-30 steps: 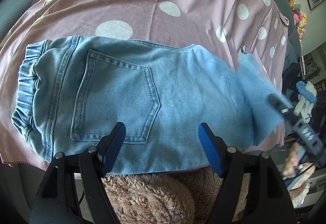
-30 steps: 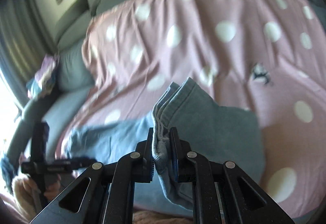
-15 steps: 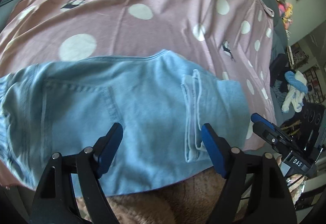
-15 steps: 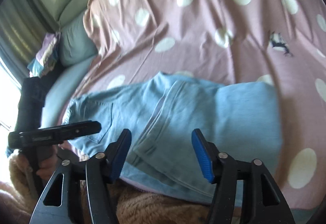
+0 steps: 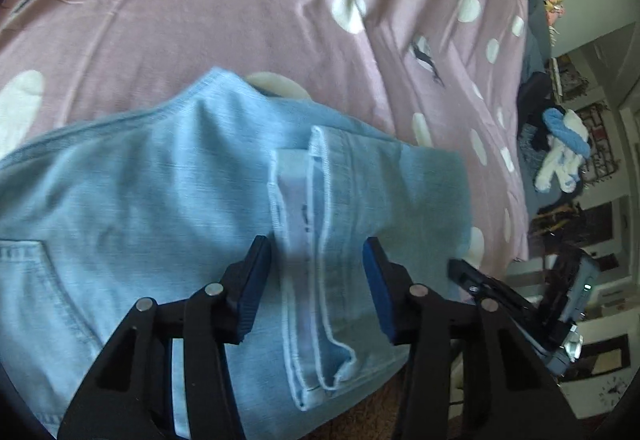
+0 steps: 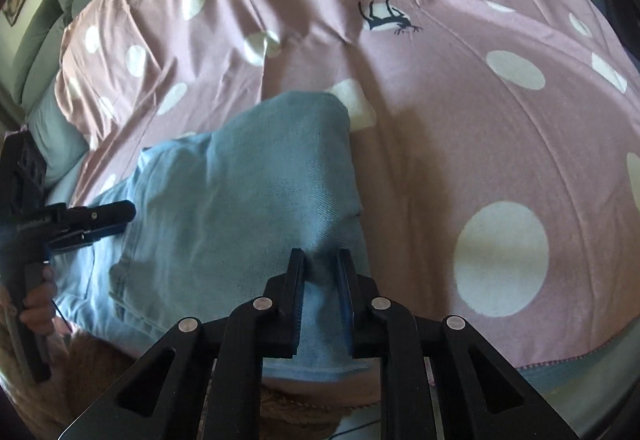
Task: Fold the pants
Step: 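Grasp the folded edge with left tool while right tool pinches the jeans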
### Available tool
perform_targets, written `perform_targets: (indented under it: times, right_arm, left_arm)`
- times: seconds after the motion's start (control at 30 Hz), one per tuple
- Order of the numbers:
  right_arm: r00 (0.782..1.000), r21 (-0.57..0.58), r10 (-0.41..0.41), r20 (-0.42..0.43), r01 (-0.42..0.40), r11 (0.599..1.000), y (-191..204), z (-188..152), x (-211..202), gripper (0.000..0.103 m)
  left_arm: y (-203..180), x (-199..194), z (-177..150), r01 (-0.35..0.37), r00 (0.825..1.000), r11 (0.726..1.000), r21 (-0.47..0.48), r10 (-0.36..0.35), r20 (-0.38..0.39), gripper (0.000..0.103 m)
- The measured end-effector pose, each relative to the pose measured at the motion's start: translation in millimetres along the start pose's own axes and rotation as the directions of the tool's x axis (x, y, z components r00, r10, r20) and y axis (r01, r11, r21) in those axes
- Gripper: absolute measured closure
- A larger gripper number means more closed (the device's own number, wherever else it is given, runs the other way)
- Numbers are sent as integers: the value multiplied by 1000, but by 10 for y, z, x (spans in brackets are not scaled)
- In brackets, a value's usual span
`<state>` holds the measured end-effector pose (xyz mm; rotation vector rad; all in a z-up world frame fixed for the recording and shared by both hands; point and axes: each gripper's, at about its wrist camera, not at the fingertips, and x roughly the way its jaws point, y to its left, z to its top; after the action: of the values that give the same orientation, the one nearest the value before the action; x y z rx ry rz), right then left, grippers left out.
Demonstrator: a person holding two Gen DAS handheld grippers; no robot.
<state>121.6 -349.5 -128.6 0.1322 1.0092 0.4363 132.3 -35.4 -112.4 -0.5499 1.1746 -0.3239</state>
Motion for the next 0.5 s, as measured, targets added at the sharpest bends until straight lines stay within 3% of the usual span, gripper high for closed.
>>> perform_targets:
  times: [0.03,0.17,0.4,0.5]
  right_arm:
    - [1000,1,10,-7,-10,1000,-18,-5,36,85]
    - [1000,-4,29,-4,-29,1000,-48,-37,53,85]
    - [998,36,56,-14,-56,998,-113,-35,-48,85]
    - [996,62,90,-4,-90,994,-144,-54,-190,75]
  left_arm:
    - [-8,26,2,17,1000,1000,-1,-17,-2,57]
    - [-6,105,-19,51,998,999,-14,-51,-21,94]
    - [-201,-332,-224,15,993,999,41,-20,114,95]
    - [-110,-435,-231,-26,989,999,33,21,144,94]
